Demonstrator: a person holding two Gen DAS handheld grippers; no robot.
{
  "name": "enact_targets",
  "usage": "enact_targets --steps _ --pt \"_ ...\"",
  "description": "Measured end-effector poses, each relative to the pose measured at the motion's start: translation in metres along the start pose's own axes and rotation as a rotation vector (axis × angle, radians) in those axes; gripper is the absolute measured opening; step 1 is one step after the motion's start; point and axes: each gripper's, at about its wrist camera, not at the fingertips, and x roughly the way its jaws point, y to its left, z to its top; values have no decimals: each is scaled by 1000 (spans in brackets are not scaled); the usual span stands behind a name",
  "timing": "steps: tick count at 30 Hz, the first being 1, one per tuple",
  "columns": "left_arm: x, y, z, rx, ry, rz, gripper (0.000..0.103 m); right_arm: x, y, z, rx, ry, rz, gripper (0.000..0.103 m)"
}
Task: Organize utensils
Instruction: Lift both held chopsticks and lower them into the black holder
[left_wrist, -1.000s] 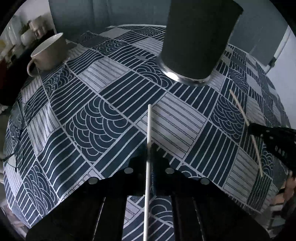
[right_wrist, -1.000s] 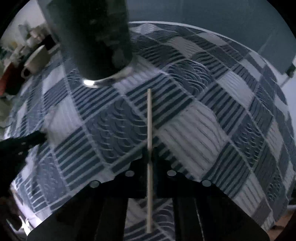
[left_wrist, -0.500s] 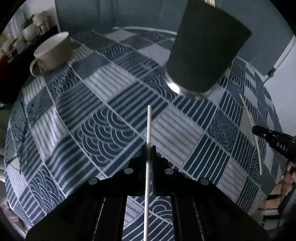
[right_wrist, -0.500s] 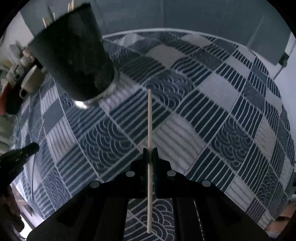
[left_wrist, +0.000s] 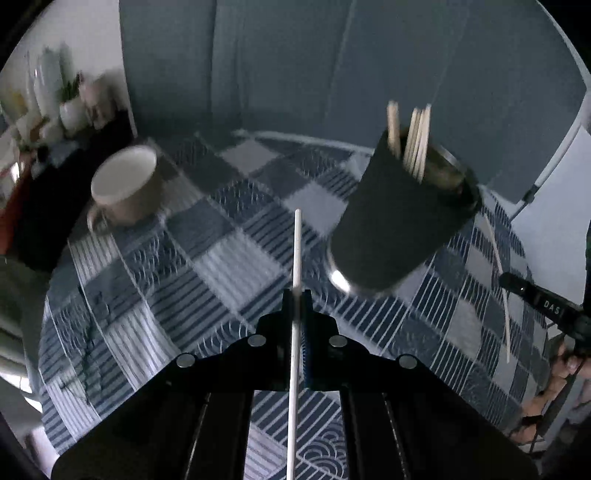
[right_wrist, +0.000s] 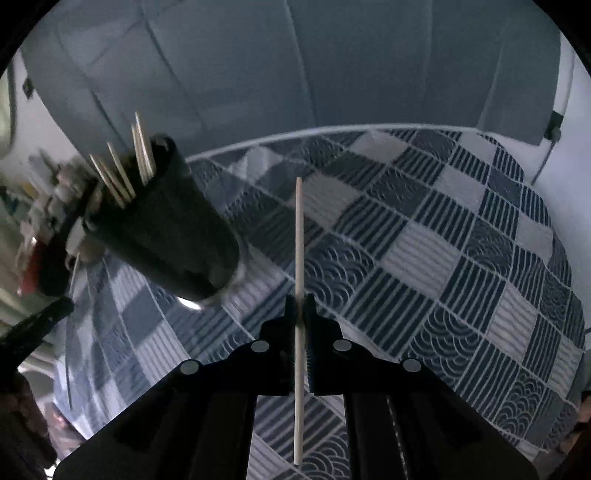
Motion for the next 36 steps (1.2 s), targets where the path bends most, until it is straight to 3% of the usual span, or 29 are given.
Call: enact_targets --steps 3,11,20,36 --pt "-11 -10 17 37 -52 17 4 -10 5 17 0 -40 23 4" --pt "-51 -36 72 80 -216 -39 5 -39 25 64 -16 -155 62 5" --pt "-63 -61 118 78 -337 -107 5 -56 59 103 -57 -245 126 5" --pt "-8 -67 149 55 -322 -221 5 -33 92 142 -99 -288 231 5"
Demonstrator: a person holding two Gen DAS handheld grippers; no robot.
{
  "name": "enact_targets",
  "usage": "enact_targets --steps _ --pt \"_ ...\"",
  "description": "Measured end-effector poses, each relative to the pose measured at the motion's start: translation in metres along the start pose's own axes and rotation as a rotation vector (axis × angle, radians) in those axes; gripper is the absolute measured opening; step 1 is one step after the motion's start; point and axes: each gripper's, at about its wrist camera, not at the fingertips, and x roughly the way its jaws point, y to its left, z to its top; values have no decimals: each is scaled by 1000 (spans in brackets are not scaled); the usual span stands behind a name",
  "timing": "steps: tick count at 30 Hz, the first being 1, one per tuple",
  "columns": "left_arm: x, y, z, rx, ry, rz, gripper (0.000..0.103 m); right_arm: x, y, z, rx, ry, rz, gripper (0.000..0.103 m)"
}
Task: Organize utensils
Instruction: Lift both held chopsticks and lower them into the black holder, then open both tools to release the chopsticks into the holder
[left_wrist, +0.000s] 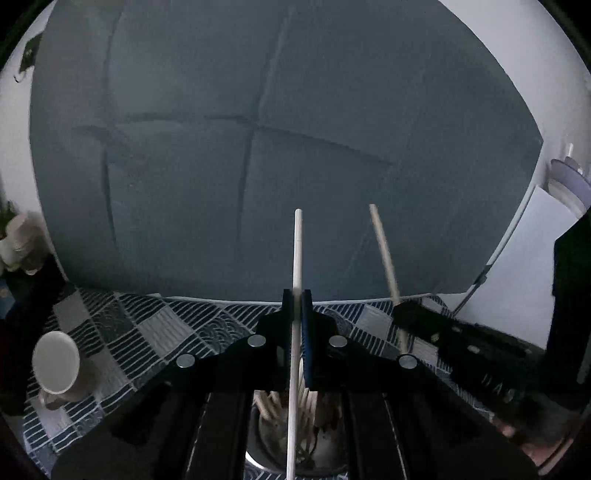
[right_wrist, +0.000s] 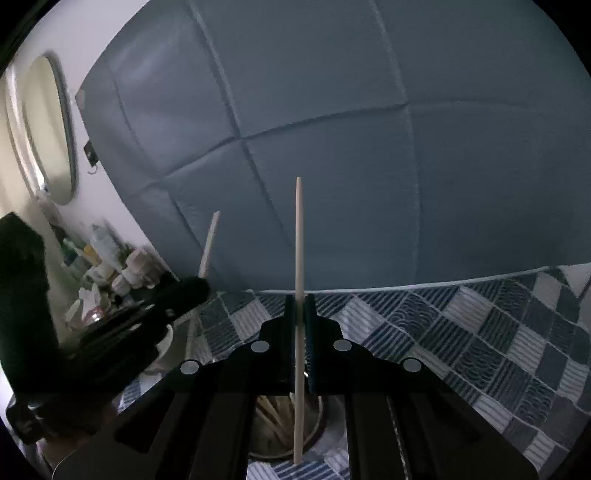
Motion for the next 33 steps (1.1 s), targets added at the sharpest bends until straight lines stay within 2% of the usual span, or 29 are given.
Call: enact_targets --steps 6,9,12,22,26,33 --pt "11 8 0 -48 -92 -74 5 14 0 -4 9 -37 64 5" --pt "11 9 -8 -34 -160 -91 5 19 -2 -10 21 -50 90 5" --pt "17 8 -17 -2 -176 -84 5 26 -2 -17 16 -41 89 5" --pt "24 15 -56 -7 -188 -89 5 36 4 -44 -10 -49 99 5" --pt "21 22 -68 -22 -184 -87 5 32 4 -57 -35 -64 79 5" --pt "10 23 -83 -15 -169 -59 5 25 -1 -73 -54 -37 48 5"
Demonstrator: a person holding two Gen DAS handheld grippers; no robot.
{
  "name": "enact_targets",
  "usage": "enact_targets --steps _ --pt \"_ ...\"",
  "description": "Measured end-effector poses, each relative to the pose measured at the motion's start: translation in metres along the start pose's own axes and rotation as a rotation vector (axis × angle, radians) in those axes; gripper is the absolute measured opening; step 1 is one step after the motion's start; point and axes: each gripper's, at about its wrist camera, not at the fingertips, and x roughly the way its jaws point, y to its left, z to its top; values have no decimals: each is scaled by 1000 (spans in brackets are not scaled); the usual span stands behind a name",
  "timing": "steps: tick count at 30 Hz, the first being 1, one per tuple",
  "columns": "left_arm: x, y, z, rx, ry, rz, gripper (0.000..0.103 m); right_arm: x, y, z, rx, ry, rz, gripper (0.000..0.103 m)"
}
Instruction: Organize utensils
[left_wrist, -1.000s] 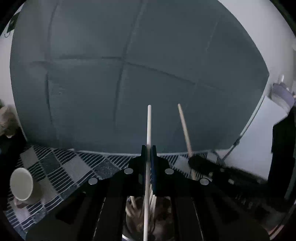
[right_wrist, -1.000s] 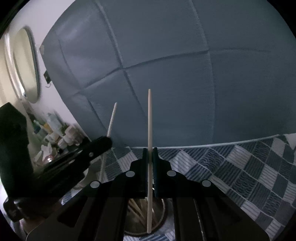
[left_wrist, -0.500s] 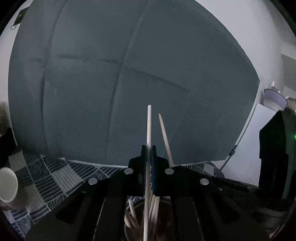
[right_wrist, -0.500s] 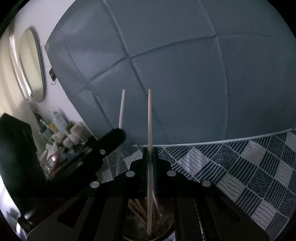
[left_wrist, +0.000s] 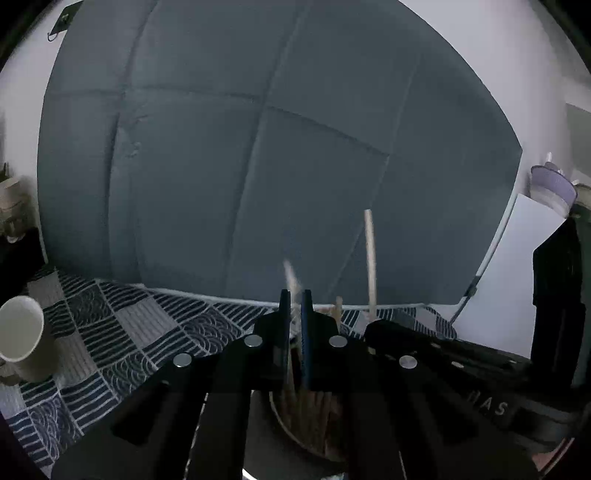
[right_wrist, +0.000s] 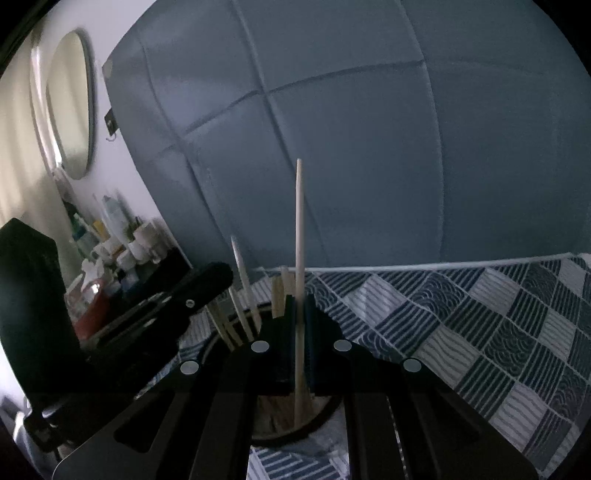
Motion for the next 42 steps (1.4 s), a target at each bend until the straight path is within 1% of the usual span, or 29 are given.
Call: enact_targets --steps 2,3,6,7,9,10,11,12,13,15,16,17,18,19,20,21,22,27,30,33,37,39,42 --pt "-2 -1 -3 4 15 10 6 -3 -2 -3 5 8 -11 7" --pt "-4 -2 -4 8 21 15 11 -5 -2 -4 6 9 -20 8" --pt "-11 -5 -4 25 29 20 20 -12 -3 -5 0 9 -29 8" --pt "-14 -7 -3 33 29 24 22 -14 -2 -5 -5 7 -41 9" --pt "-19 -9 -4 39 30 25 28 -19 -2 -5 -13 0 -61 9" --pt "-23 -10 -3 38 25 21 30 -22 -2 -4 -12 -4 -77 13" --pt "-25 -10 -3 39 21 25 35 -26 -2 -4 -13 -11 -88 17" --pt "-29 -11 -2 43 16 41 42 -29 -2 -4 -14 -19 -98 28" --pt "-32 -10 -1 42 15 56 46 -33 -3 -4 -14 -31 -111 39" --pt "-39 -8 0 25 9 71 61 -40 -3 -3 -16 -45 -115 46" --pt "-42 -7 1 13 10 90 66 -44 -3 -2 -20 -49 -114 51" --pt "-45 -5 2 1 10 104 76 -47 -3 -1 -23 -52 -116 55" --pt "-48 -4 3 -6 8 110 82 -50 -3 -1 -26 -57 -120 64" --pt "-52 -4 4 -8 4 129 86 -53 -3 0 -29 -64 -122 70" --pt "-56 -4 6 -3 1 159 95 -57 -3 0 -36 -73 -118 73" --pt "-59 -5 6 2 -2 177 97 -61 -2 1 -44 -76 -119 81" --pt "-63 -5 8 8 -6 199 97 -64 -1 2 -52 -76 -125 85" --pt "-78 -5 10 10 27 260 97 -85 -4 2 -58 -94 -147 87" --pt "-89 -5 10 11 37 273 97 -96 -6 1 -62 -89 -154 88" --pt "-101 -9 9 27 63 284 97 -109 -8 -1 -70 -78 -159 90" --pt "-115 -15 6 35 96 261 97 -128 -10 -7 -67 -66 -182 91" --pt "-123 -19 1 33 100 278 97 -138 -12 -11 -54 -48 -189 91" --pt "-130 -22 -11 26 138 293 97 -148 -12 -19 -37 -6 -196 91"
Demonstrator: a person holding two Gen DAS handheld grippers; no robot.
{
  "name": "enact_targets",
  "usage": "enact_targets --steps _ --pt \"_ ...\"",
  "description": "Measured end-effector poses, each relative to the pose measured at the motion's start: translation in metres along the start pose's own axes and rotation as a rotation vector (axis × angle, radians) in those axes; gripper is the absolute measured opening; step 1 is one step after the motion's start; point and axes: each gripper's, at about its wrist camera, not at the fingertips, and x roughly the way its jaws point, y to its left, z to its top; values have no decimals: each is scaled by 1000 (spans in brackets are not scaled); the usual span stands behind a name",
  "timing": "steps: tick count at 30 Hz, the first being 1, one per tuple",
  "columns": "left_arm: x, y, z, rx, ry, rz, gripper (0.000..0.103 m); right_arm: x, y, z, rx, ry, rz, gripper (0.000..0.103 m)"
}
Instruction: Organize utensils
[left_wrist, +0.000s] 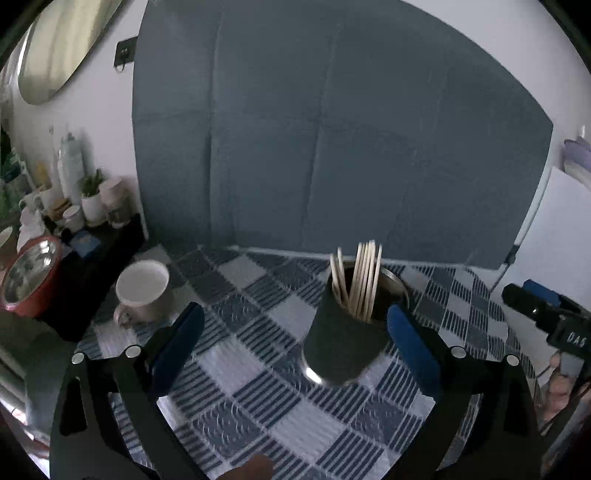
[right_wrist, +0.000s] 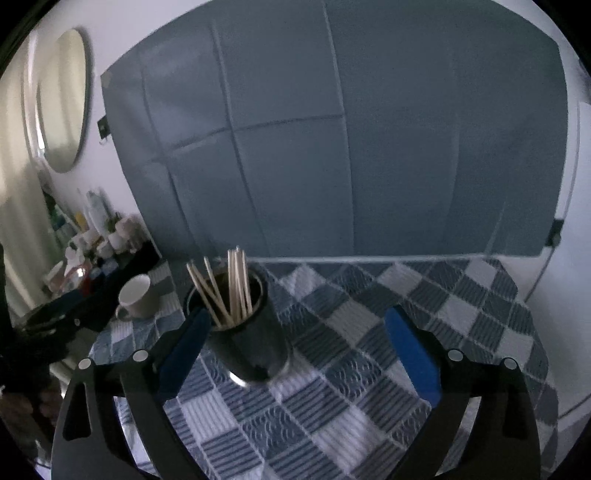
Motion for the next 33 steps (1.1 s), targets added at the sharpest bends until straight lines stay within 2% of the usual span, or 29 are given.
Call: enact_targets --steps 3,7,11,19,27,33 --pt "-8 3 -13 -41 36 13 97 -11 0 -11 -2 20 -8 91" --pt "-16 8 -26 -81 86 80 97 -19 0 -26 10 53 -29 91" --pt "-24 7 -35 -65 132 101 97 -25 0 -42 46 100 -30 92" --pt "-40 -5 -45 -45 191 58 97 -43 3 -54 48 129 -81 92" --pt "-43 -14 -52 -20 206 51 97 -32 6 -68 49 230 -109 91" --pt "-40 -14 -55 -29 225 42 97 -26 8 -72 35 264 -103 91"
